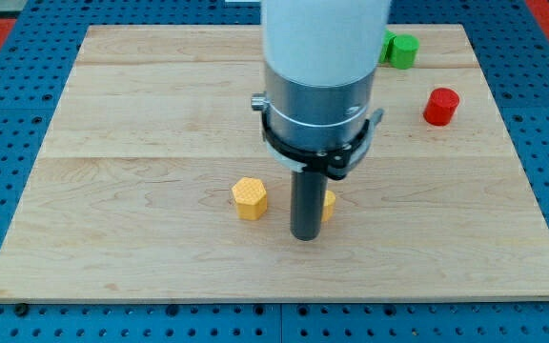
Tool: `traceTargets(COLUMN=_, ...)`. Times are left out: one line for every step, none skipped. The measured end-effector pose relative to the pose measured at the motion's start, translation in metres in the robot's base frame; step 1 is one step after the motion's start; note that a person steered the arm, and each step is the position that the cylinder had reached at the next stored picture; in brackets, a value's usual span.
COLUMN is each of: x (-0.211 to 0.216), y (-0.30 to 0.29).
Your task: Push yellow heart to the group of blocks
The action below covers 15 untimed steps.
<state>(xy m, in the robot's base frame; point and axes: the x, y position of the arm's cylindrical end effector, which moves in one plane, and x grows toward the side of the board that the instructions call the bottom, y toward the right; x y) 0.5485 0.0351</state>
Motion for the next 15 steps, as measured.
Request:
traceTargets(x=-0.001, y=0.023)
traceTargets(x=-0.006, y=0.040)
traceTargets(x=-0.012, y=0.046)
traceTargets(x=-0.015, y=0.030)
traceTargets(x=-0.029, y=0.018)
traceTargets(x=-0.042, y=0.010)
traceTargets(x=-0.046, y=0.009)
traceTargets(x=-0.046, y=0.004)
traceTargets(x=-0.040, y=0.000)
traceTargets(x=-0.023, y=0.000)
traceTargets(x=-0.034, y=-0.005)
traceTargets(x=-0.051, y=-0.005)
traceTargets(x=-0.052, y=-0.006)
traceTargets(x=-0.052, y=-0.024)
traceTargets(x=-0.052, y=-0.032)
